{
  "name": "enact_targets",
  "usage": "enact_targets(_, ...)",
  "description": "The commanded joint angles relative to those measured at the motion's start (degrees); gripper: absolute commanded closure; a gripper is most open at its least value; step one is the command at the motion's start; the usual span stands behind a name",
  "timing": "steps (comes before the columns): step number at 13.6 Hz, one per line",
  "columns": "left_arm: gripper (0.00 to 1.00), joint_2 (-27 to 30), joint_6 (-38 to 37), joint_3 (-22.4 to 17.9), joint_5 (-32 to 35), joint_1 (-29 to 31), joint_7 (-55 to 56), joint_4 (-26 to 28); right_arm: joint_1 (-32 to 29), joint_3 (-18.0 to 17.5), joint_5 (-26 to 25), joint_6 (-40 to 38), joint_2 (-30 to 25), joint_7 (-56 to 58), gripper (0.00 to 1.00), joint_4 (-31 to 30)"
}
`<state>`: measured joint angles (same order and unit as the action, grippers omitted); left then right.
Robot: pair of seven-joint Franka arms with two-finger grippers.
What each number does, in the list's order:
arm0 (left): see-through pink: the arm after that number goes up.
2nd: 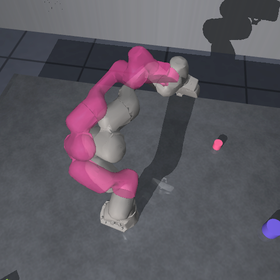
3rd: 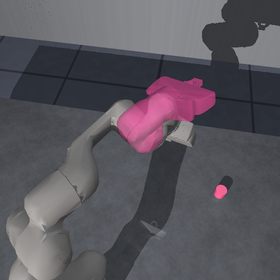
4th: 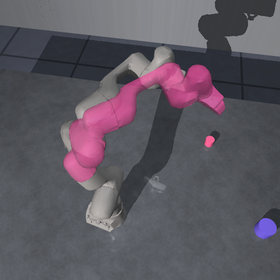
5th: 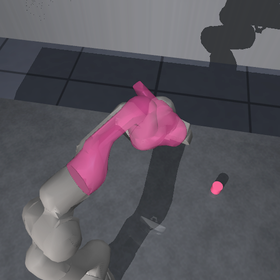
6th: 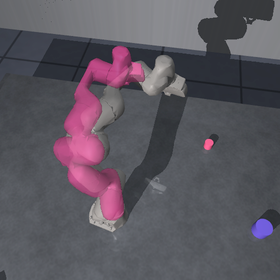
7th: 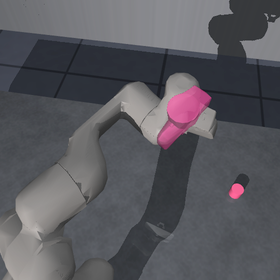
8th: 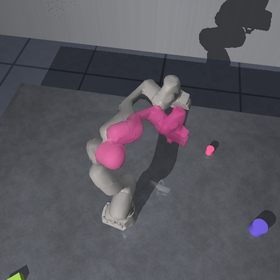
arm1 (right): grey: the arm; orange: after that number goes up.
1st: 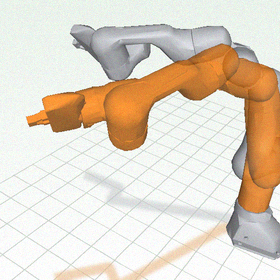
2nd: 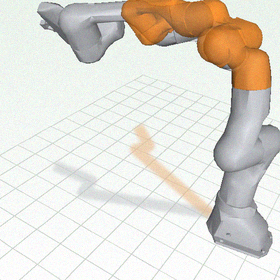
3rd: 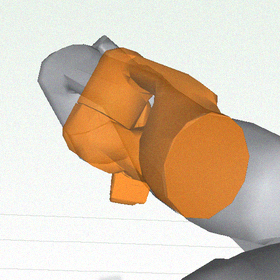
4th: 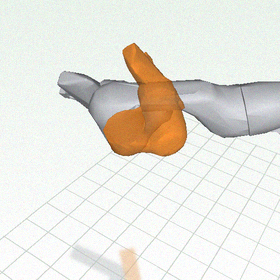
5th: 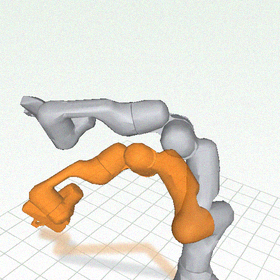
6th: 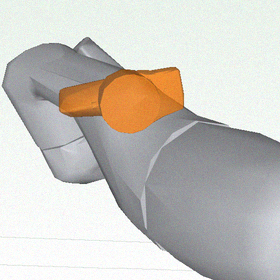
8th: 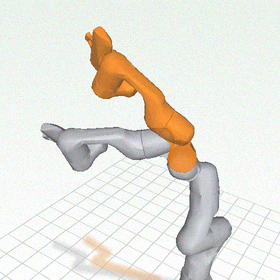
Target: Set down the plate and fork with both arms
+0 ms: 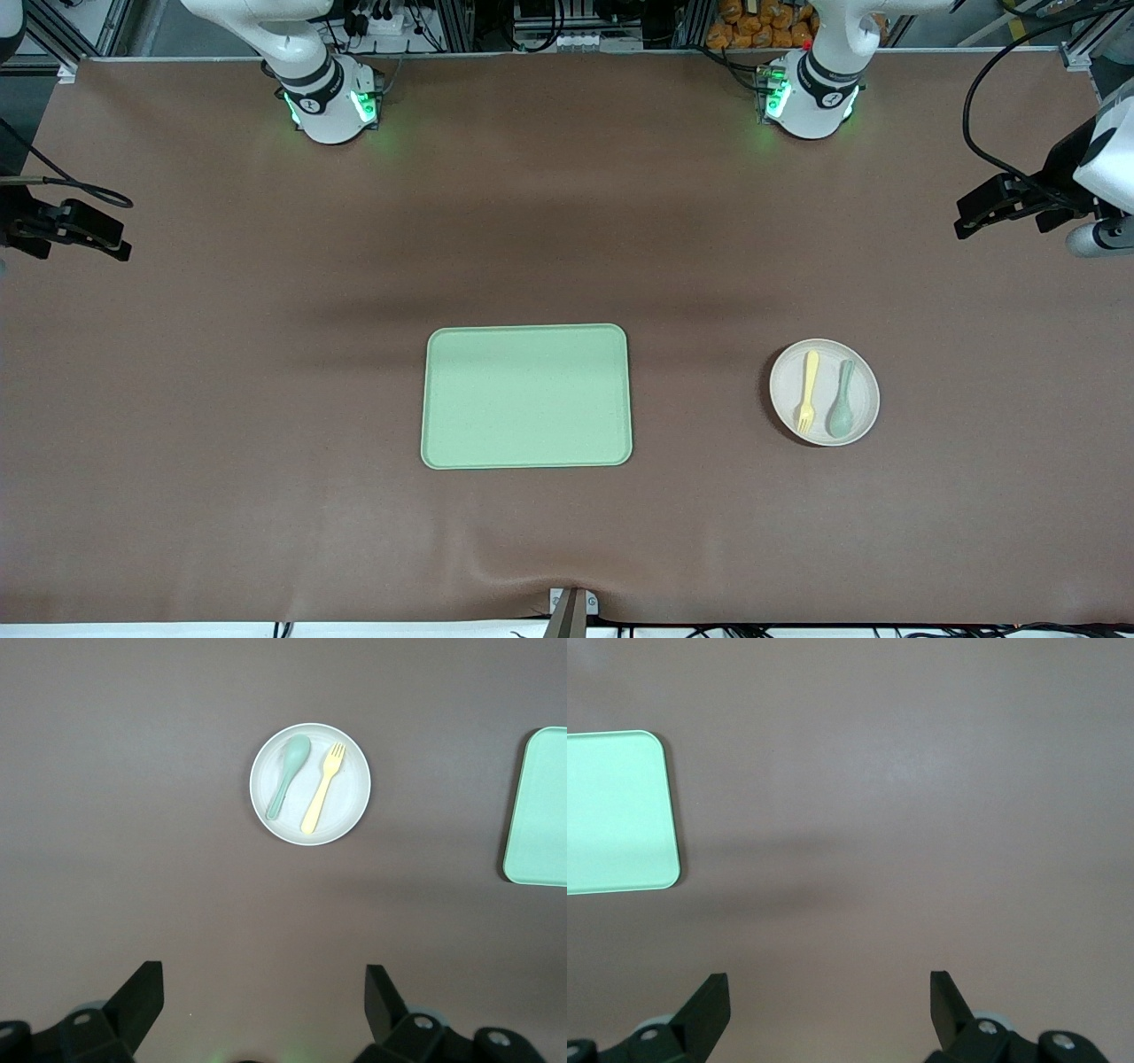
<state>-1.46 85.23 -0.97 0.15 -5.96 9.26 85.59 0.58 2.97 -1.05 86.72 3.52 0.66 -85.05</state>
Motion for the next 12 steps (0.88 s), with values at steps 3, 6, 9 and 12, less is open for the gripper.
enact_targets(3,0.00,0.68,-2.00,0.27,0.29,0.68,-0.47,-1.11,-1.19,-0.78,0.08,-0.85,0.61,0.75,0.00,1.38)
enact_targets(6,0.00,0.41,-3.14,0.53,0.29,0.25,-0.30,-1.39,-1.19,-0.78,0.08,-0.85,0.61,0.75,0.00,1.38)
enact_targets(9,0.00,0.41,-3.14,0.97,0.29,0.24,-0.04,-1.39,-1.19,-0.78,0.08,-0.58,0.61,0.75,0.00,1.47)
enact_targets(12,0.00,0.58,-3.14,1.24,0.29,0.16,0.31,-1.39,-1.19,-0.78,0.08,-0.67,0.61,0.75,0.00,1.47)
